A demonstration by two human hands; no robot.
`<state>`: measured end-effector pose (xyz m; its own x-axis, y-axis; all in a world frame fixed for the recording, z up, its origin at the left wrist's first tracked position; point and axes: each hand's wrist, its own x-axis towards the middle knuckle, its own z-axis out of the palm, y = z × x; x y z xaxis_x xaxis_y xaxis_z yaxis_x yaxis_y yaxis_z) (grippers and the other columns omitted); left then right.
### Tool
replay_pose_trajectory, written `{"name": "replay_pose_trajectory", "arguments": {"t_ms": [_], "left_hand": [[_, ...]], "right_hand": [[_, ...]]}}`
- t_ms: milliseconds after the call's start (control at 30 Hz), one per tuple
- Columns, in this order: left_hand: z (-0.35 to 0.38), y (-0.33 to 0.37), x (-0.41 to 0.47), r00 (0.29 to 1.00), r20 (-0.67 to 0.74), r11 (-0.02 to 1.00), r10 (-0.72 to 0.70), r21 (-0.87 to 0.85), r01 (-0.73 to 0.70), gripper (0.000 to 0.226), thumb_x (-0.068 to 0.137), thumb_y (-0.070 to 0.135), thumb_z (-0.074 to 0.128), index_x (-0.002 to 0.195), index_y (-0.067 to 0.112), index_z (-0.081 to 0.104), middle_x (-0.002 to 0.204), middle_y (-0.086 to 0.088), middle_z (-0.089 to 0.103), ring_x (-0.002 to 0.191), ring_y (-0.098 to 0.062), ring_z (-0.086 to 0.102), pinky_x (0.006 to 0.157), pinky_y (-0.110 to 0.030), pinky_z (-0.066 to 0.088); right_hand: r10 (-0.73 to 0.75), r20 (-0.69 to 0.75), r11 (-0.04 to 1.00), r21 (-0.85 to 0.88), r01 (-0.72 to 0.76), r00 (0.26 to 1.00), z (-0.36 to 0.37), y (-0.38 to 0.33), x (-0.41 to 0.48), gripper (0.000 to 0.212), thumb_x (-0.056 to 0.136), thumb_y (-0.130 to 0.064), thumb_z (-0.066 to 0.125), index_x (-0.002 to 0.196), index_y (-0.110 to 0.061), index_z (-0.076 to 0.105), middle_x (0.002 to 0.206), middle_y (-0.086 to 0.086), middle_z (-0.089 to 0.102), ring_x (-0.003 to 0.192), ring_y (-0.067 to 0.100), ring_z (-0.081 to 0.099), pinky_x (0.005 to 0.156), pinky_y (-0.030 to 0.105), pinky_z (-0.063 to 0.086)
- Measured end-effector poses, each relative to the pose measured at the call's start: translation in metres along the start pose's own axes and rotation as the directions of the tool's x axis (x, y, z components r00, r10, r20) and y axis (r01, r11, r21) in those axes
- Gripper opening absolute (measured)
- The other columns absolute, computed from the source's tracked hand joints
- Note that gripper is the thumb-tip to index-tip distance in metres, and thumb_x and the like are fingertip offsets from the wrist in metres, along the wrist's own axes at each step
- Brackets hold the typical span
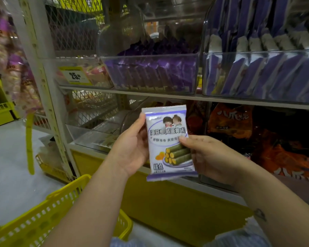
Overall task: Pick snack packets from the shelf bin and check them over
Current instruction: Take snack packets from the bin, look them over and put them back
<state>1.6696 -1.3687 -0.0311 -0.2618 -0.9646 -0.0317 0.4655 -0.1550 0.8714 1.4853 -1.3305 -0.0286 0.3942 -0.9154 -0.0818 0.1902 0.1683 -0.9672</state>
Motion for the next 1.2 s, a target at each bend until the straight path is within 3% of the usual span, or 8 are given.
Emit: {"name": "replay_pose_trajectory", "arguments": {"t_ms": [200,433,533,633,767,967,1067,1200], "left_hand": [[-0.018,0.004,-0.006,0.933,0.311,0.971,-0.181,0.209,0.119,0.047,0.084,0.019,0.067,0.131,0.019,0.061,0.131,-0.014,0.062,0.103,-0.023,0.067,0.079,-0.038,0.059],[-0.021,0.005,-0.008,0.917,0.343,0.973,-0.201,0.18,0.146,0.061,0.077,0.008,0.072,0.134,0.016,0.053,0.126,-0.015,0.065,0.104,-0.025,0.069,0.07,-0.032,0.061],[-0.012,-0.001,-0.007,0.983,0.181,0.949,0.002,0.31,-0.059,0.059,0.089,-0.002,0.059,0.14,0.024,0.046,0.131,-0.009,0.063,0.106,-0.019,0.068,0.081,-0.039,0.06],[-0.001,-0.009,-0.007,0.934,0.138,0.737,0.331,0.58,-0.347,0.055,0.095,0.007,0.057,0.138,0.039,0.047,0.14,0.01,0.053,0.126,-0.004,0.051,0.106,-0.04,0.045],[0.01,-0.016,-0.009,0.921,0.279,0.804,0.273,0.459,-0.377,0.059,0.089,0.033,0.064,0.141,0.044,0.04,0.146,0.011,0.049,0.13,-0.004,0.049,0.108,-0.036,0.041],[0.005,-0.01,-0.005,0.937,0.26,0.945,0.233,0.168,-0.281,0.068,0.079,0.009,0.061,0.141,0.031,0.044,0.122,0.002,0.065,0.099,-0.013,0.067,0.073,-0.029,0.056],[0.005,-0.007,-0.008,0.936,0.3,0.981,0.181,0.016,-0.195,0.065,0.079,0.005,0.057,0.141,0.024,0.047,0.117,-0.005,0.068,0.095,-0.02,0.068,0.077,-0.035,0.058],[0.001,-0.003,-0.013,0.91,0.399,0.994,0.112,-0.027,-0.11,0.066,0.079,-0.002,0.052,0.141,0.021,0.046,0.122,-0.01,0.067,0.102,-0.026,0.068,0.086,-0.045,0.055]], "right_hand": [[0.027,-0.067,0.988,0.155,-0.016,0.997,-0.008,-0.007,-0.003,0.042,0.084,-0.028,0.056,0.114,0.001,0.065,0.115,0.024,0.067,0.106,0.033,0.067,0.083,0.041,0.058],[0.038,-0.065,0.986,0.165,-0.027,0.997,-0.008,-0.005,-0.003,0.041,0.093,-0.028,0.049,0.121,0.001,0.06,0.117,0.023,0.067,0.109,0.033,0.065,0.086,0.041,0.057],[-0.05,-0.156,0.996,0.067,0.061,0.987,-0.002,-0.004,-0.001,0.036,0.096,-0.027,0.049,0.118,-0.003,0.061,0.11,0.017,0.071,0.1,0.027,0.07,0.082,0.037,0.059],[-0.21,-0.334,0.973,-0.165,0.163,0.919,0.008,0.001,0.004,0.03,0.092,-0.029,0.057,0.115,-0.009,0.061,0.101,0.008,0.075,0.09,0.022,0.073,0.079,0.039,0.06],[-0.341,-0.319,0.93,-0.25,0.269,0.884,0.019,0.007,0.006,0.03,0.087,-0.034,0.06,0.114,-0.02,0.063,0.1,-0.002,0.074,0.094,0.014,0.071,0.074,0.037,0.061],[-0.315,-0.217,0.926,-0.285,0.249,0.924,0.016,0.006,0.008,0.033,0.095,-0.024,0.054,0.128,-0.027,0.058,0.121,0.0,0.067,0.111,0.014,0.064,0.094,0.039,0.054],[-0.179,-0.178,0.971,-0.192,0.144,0.968,0.008,0.007,0.009,0.072,0.074,-0.034,0.067,0.141,-0.025,0.044,0.129,0.003,0.062,0.114,0.017,0.062,0.1,0.045,0.049],[-0.125,-0.015,0.988,-0.092,0.123,0.992,0.002,0.008,0.006,0.049,0.077,-0.023,0.07,0.125,-0.02,0.058,0.116,0.005,0.07,0.106,0.022,0.068,0.085,0.04,0.058]]}}
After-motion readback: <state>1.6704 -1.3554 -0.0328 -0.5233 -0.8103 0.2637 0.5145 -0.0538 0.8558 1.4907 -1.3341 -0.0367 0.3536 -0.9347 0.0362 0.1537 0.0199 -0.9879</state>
